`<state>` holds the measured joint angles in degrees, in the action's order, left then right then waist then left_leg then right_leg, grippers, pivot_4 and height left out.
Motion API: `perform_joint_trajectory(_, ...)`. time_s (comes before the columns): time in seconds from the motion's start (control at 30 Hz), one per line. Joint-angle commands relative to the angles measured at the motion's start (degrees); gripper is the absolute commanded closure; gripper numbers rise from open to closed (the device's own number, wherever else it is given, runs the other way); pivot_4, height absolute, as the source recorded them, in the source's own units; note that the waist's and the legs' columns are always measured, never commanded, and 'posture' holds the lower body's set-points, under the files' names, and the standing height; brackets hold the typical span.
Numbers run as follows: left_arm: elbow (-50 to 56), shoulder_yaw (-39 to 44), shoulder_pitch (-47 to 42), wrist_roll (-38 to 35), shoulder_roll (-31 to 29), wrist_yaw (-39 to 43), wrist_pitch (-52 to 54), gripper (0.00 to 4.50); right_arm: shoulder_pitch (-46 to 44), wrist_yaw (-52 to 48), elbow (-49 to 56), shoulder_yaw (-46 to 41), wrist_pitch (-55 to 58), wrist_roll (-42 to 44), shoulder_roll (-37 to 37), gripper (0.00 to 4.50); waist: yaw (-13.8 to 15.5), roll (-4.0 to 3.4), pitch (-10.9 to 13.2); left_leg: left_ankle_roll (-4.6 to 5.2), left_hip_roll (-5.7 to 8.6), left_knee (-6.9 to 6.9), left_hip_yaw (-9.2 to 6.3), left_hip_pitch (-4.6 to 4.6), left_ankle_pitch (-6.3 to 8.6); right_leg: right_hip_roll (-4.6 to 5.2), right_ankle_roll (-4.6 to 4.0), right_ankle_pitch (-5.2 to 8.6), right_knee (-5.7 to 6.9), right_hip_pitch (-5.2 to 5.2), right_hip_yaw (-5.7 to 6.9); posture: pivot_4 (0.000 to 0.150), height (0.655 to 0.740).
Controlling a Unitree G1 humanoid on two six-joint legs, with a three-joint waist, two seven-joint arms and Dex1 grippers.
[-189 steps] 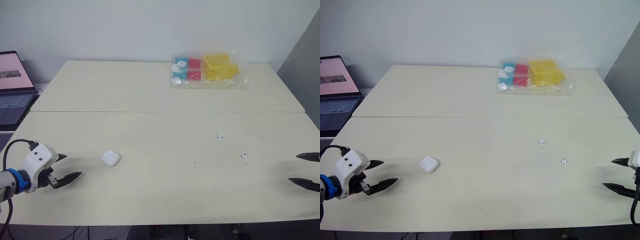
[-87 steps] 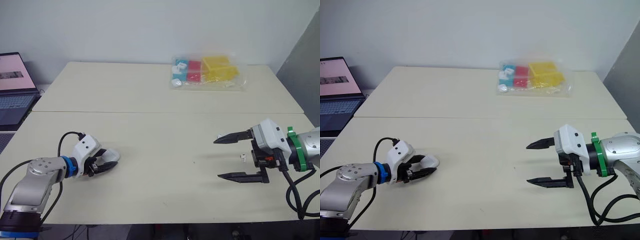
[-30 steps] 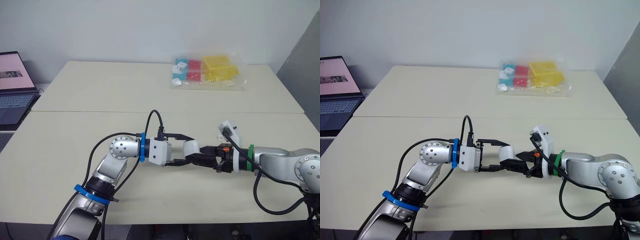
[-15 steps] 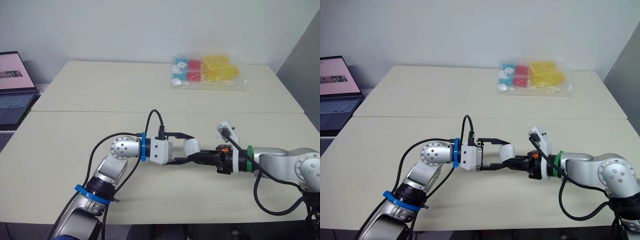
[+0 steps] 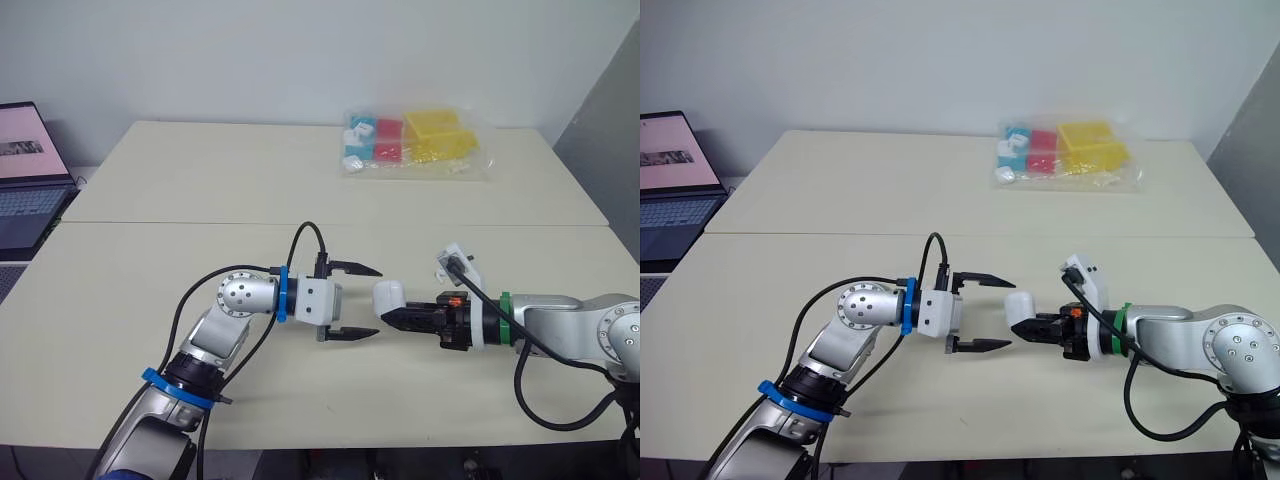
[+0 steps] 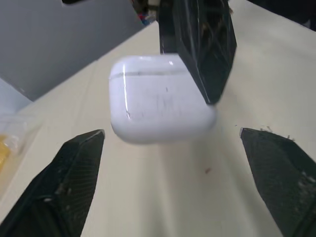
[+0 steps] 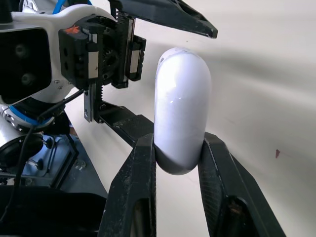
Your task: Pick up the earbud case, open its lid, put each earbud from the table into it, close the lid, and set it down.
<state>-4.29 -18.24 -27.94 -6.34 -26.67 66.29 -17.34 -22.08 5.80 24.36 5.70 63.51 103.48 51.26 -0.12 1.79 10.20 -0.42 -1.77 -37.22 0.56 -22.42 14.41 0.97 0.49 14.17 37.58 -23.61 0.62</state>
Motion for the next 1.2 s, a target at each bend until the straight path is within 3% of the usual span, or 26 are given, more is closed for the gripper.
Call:
perform_joint_trajectory(0.03,3.08,-0.22,-1.73,-2.36,-1.66,2.7,6.6,0.0,-1.63,-2.61,0.31,-0.94,1.11,0.76,1.89,3.75,-0.01,0.0,0.0,0.0,0.0,-0.01,0.01,-0.03,0.0,0.0,0.0,0.0,0.0,-0.02,0.0,0.15,0.74)
perform_joint_trajectory(0.17,6.56,0.52,-2.75,-6.23,-3.67,5.39,17.74,0.0,-2.96,-5.78,-0.15,-1.23,3.22,-1.93,4.28,3.75,-0.01,0.0,0.0,0.0,0.01,-0.02,-0.01,-0.17,0.0,0.0,0.0,0.0,0.0,-0.16,0.01,0.15,0.74)
perform_joint_trajectory(0.33,13.66,0.66,-4.14,-12.45,-6.24,6.08,36.56,0.0,-6.74,-15.41,1.65,0.17,8.26,-12.07,8.47,3.75,-0.07,-0.01,0.01,0.0,0.02,-0.04,0.01,-0.5,0.0,-0.01,0.02,-0.01,0.04,-0.52,-0.03,0.15,0.74)
perform_joint_trajectory(0.53,21.89,-2.17,-7.12,-16.62,-7.42,4.55,55.29,0.0,-13.76,-33.88,8.67,9.87,6.13,-36.87,15.27,3.75,-0.05,-0.11,0.07,0.01,0.02,0.0,-0.07,-0.5,0.0,-0.16,-0.01,0.01,0.0,-0.56,0.02,0.15,0.74)
perform_joint_trajectory(0.77,19.72,-6.96,-10.25,-8.81,-1.87,-5.9,58.64,0.0,-16.03,-47.25,10.37,15.14,-0.43,-53.75,16.78,3.75,0.0,-0.11,0.09,0.0,0.08,-0.08,-0.06,-0.5,0.0,-0.16,-0.01,0.01,0.02,-0.54,0.02,0.15,0.74)
perform_joint_trajectory(0.9,17.82,-7.77,-11.2,-8.07,1.45,-8.44,58.16,0.0,-16.27,-51.84,11.21,18.36,-5.54,-64.97,18.46,3.75,0.01,-0.11,0.09,0.0,0.09,-0.1,-0.05,-0.49,0.0,-0.17,-0.01,0.01,0.05,-0.54,0.01,0.15,0.74)
perform_joint_trajectory(1.2,17.96,-8.24,-12.11,-10.13,5.09,-9.09,61.56,0.0,-14.69,-56.49,11.65,16.95,-6.81,-71.59,16.08,3.75,0.01,-0.12,0.09,0.0,0.08,-0.41,-0.08,-0.52,0.0,-0.16,-0.02,0.01,0.25,-0.54,0.01,0.15,0.74)
